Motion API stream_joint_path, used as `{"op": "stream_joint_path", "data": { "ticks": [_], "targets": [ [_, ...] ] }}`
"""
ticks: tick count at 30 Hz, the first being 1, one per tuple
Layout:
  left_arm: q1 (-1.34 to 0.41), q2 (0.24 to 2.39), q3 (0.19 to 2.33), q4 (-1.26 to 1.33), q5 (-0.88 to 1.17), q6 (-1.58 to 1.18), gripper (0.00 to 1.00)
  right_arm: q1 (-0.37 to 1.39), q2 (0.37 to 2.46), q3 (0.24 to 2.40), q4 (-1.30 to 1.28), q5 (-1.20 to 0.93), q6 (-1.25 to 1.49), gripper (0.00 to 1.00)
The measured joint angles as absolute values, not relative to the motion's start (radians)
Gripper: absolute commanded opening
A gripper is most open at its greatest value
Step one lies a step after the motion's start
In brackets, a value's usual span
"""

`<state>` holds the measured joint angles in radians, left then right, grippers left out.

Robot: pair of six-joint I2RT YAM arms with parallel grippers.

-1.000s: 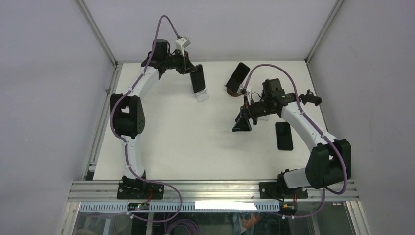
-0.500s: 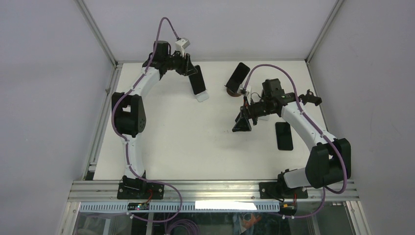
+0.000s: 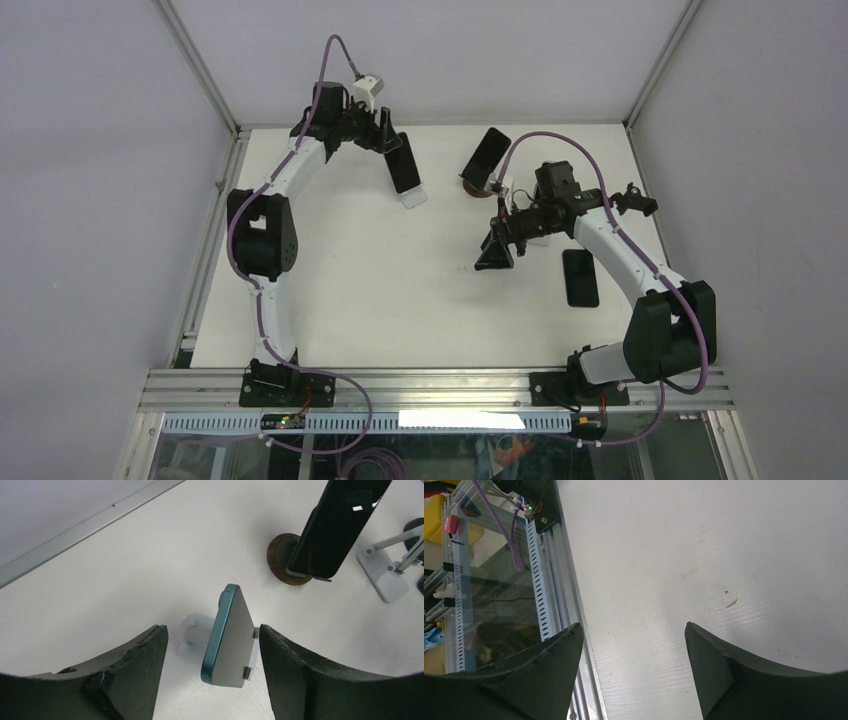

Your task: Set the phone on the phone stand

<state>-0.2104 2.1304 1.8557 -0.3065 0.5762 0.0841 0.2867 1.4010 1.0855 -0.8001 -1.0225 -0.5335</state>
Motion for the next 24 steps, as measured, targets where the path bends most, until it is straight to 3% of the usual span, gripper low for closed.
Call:
{"op": "stream_joint_path", "data": {
  "ticks": [5,8,9,17,24],
  "targets": [
    [-0.21,2.105,1.856,-0.306,0.522,0.075,0.72,0.287,1.401,1.085,-0.802,-1.01,-0.534,0.78],
    [-0.21,2.079,1.855,-0.3,0.498,0.062,0.97,0.287,1.401,1.085,-0.807,-1.007,-0.539,0.78],
    [-0.21,2.07,1.854,-0.296,0.493,0.059,0.99,0.287,1.401,1.085,-0.807,-1.006,-0.542,0.78],
    [-0.208,1.907,1.745,-0.237,0.442,0.002,0.99,0.282,1.401,1.085,-0.84,-0.999,-0.585,0.78],
    [-0.173,1.629,1.467,-0.17,0.46,-0.097,0.99,0.206,1.396,1.094,-0.906,-0.99,-0.659,0.79]
  ]
}}
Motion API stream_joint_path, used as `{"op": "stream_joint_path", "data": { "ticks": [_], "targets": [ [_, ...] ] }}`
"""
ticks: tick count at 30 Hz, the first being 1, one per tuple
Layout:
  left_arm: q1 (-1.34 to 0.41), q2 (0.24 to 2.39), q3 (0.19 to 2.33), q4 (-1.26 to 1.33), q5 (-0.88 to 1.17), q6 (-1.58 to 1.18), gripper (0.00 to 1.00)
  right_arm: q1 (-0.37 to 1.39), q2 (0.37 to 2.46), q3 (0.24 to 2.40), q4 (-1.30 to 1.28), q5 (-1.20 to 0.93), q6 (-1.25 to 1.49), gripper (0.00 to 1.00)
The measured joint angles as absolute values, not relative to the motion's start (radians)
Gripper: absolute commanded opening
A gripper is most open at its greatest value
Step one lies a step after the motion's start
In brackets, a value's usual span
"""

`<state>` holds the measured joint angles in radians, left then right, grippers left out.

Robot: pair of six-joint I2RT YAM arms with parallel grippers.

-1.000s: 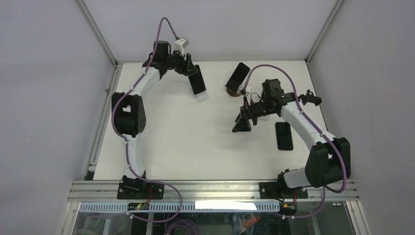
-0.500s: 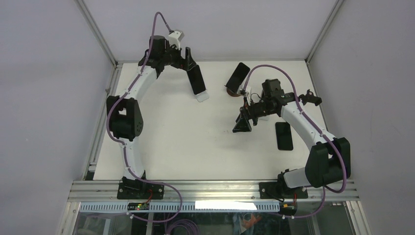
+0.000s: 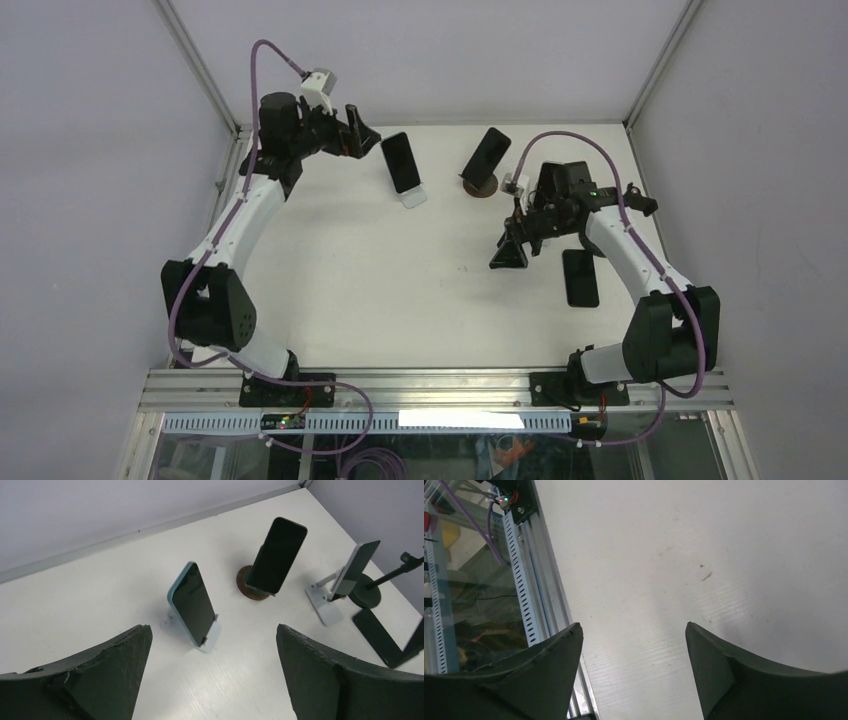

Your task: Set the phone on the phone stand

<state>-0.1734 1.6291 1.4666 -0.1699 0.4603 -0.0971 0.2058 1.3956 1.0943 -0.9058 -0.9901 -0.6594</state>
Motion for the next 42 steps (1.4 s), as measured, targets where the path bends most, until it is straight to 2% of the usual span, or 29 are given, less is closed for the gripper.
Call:
{"op": "stream_joint_path", "data": {
  "ticks": [8,14,21,30,34,42],
  "targets": [
    [-0.14,1.324,1.081,-0.138,0.494,-0.161,0.99,0.032,1.284,1.086,-0.944,-0.989,-0.716,0.81],
    [-0.14,1.192,0.894,-0.2,0.469,-0.164,0.99,-0.105,1.178,1.082,-0.977,-0.989,-0.735,0.91],
    [-0.136,1.016,0.848,-0.216,0.448,-0.163,0.99,-0.222,1.125,1.117,-1.03,-0.984,-0.712,0.99],
    [-0.136,0.995,0.839,-0.225,0.502,-0.173,0.99,-0.289,1.156,1.286,-0.948,-0.786,-0.441,0.99],
    [-0.136,0.994,0.839,-0.226,0.505,-0.173,0.99,-0.328,1.172,1.325,-0.917,-0.719,-0.336,0.92],
    [-0.136,0.994,0.839,-0.239,0.507,-0.175,0.99,-0.363,1.219,1.374,-0.899,-0.508,-0.207,0.61]
  ]
}}
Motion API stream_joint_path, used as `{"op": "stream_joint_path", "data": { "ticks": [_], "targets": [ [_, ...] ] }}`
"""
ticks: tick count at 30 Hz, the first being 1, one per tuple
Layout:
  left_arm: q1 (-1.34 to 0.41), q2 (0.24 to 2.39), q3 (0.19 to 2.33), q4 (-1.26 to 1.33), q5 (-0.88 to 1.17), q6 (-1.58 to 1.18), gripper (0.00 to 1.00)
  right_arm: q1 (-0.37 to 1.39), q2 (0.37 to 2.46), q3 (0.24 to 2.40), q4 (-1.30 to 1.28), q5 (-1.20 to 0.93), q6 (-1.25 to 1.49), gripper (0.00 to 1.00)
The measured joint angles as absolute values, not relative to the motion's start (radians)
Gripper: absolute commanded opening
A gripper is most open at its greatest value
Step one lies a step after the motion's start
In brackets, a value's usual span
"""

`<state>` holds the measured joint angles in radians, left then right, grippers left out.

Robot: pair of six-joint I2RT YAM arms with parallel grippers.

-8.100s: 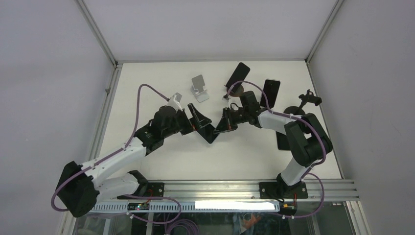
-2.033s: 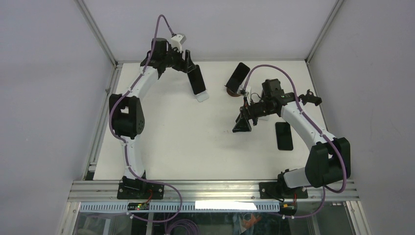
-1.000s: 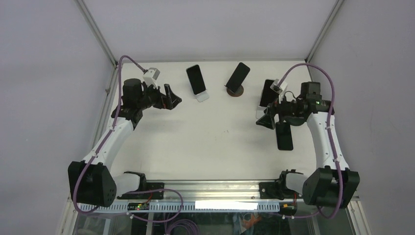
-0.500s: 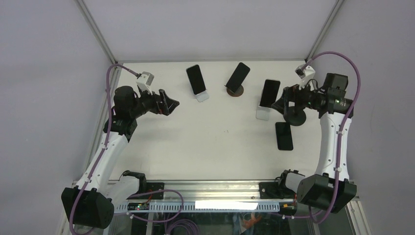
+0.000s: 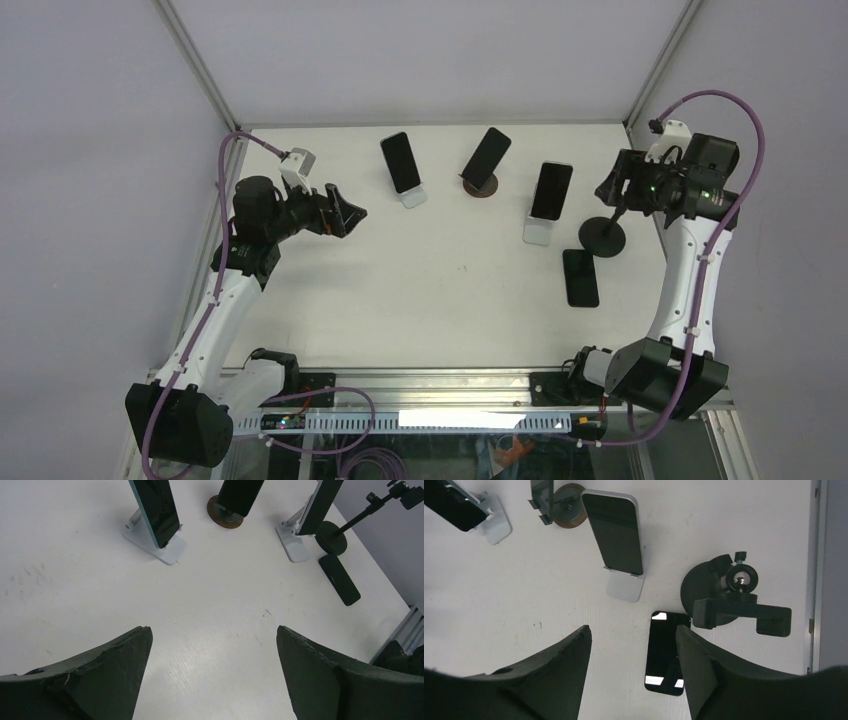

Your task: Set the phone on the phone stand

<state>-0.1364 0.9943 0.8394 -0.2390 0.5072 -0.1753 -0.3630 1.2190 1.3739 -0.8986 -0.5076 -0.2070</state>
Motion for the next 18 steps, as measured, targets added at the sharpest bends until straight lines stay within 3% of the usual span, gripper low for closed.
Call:
{"op": "stream_joint_path", "data": {
  "ticks": [6,18],
  "targets": [
    [-0.136,0.994,0.839,-0.241,0.507,-0.176,0.99,-0.363,1.247,1.374,-0.899,-0.395,-0.168,0.37],
    [-0.136,0.994,0.839,-0.244,0.507,-0.176,0.99,-0.365,1.307,1.374,-0.894,-0.268,-0.138,0.41]
  ]
}}
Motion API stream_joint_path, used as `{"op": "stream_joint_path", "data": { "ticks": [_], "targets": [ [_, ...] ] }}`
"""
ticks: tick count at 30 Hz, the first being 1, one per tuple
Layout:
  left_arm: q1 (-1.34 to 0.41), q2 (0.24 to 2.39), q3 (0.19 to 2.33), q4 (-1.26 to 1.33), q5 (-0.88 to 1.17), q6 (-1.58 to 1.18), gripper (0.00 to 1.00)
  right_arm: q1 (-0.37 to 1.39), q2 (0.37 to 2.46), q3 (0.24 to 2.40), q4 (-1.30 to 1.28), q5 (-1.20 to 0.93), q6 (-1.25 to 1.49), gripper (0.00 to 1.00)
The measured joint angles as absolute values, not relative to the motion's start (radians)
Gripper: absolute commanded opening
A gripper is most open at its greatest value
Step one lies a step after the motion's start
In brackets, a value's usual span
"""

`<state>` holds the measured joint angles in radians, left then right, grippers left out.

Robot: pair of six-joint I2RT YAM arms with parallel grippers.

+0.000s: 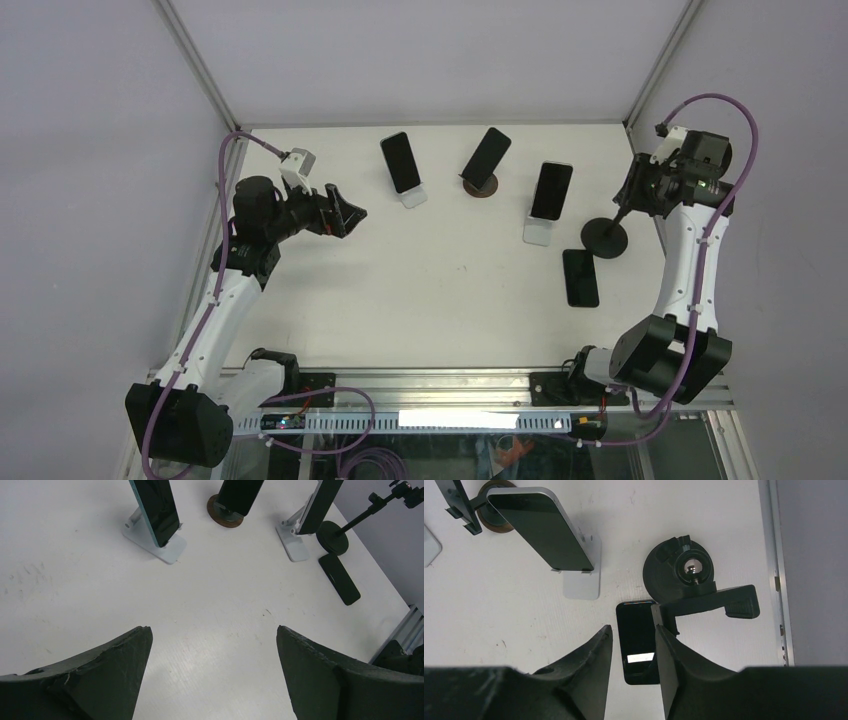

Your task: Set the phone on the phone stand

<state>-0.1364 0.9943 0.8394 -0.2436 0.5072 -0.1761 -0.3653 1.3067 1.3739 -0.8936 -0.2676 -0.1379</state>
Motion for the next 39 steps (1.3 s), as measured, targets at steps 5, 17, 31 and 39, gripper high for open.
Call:
{"op": "stream_joint_path", "data": {
  "ticks": [5,17,31,39],
  "targets": [
    [-0.136,0.994,0.839,-0.244,0.507,-0.176,0.99,-0.366,1.307,1.374,-0.892,-0.258,-0.139,0.43],
    [-0.136,0.994,0.839,-0.245,0.507,-0.176,0.99,-0.397,1.25,1.375,-0.895,-0.277,-0.2,0.43],
    [-0.136,0.994,0.839,-0.245,0.507,-0.176,0.99,-0.416,1.289,1.374,-0.865,-0.276,-0.204,0.39],
    [-0.136,0.994,0.839,-0.245,0.507,-0.176,0.99,-0.418,1.33,1.363,-0.856,-0.278,-0.204,0.31]
  ]
}}
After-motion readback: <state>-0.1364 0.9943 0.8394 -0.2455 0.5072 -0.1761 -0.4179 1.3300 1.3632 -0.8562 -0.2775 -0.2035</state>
